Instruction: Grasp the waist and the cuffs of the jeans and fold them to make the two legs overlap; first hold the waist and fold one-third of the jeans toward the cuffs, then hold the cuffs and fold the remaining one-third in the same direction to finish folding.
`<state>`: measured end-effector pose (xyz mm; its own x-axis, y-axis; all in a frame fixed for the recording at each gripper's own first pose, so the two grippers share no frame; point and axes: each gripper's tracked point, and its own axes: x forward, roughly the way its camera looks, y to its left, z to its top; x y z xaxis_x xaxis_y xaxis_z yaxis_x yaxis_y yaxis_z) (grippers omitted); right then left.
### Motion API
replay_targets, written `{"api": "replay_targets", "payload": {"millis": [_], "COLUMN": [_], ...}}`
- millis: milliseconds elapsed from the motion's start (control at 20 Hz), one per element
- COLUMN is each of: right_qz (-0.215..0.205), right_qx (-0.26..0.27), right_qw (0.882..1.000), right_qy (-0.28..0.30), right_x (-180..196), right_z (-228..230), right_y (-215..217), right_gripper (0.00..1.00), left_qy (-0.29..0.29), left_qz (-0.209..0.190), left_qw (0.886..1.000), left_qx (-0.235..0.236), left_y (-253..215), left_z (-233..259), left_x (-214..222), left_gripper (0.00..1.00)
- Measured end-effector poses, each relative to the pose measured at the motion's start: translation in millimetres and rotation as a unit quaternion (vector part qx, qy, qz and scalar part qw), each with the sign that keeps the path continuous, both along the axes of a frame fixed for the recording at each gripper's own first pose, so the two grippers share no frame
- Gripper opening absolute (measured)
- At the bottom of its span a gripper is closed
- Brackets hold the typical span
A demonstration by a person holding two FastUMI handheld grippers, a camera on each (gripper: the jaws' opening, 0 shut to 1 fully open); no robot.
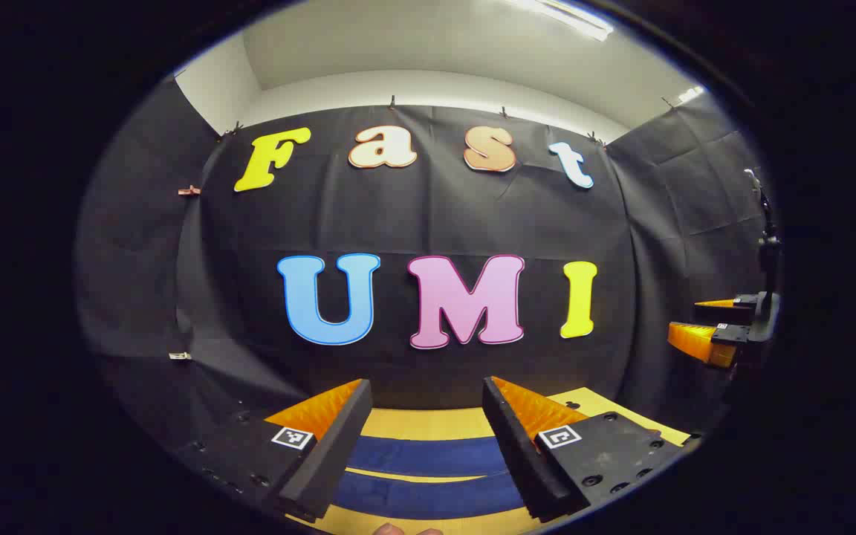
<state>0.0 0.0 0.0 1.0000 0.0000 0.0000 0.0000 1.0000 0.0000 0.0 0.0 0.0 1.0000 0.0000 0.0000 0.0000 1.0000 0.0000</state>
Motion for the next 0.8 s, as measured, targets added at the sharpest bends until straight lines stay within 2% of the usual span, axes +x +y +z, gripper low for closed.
{"api": "replay_targets", "payload": {"millis": [100,250,500,600,800], "right_qz": [0.014,0.032,0.006,-0.01,-0.032], "right_qx": [-0.003,-0.015,-0.045,-0.052,-0.058], "right_qw": [1.0,0.999,0.999,0.998,0.998], "right_qy": [-0.007,0.019,0.009,0.014,0.008], "right_x": [14,32,34,34,37], "right_z": [-9,-33,-28,-25,-13], "right_y": [0,4,-9,-11,-2], "right_gripper": [0.96,0.96,0.94,0.98,0.94], "left_qy": [0.024,0.036,0.038,0.043,0.024], "left_qz": [0.031,0.042,0.024,0.015,0.004], "left_qw": [0.999,0.998,0.999,0.999,1.0], "left_qx": [-0.002,-0.027,-0.015,-0.012,-0.003], "left_y": [11,11,25,35,61], "left_z": [-17,-30,-32,-34,-16], "left_x": [3,11,37,50,59], "left_gripper": [0.94,0.94,0.94,0.94,0.94]}}
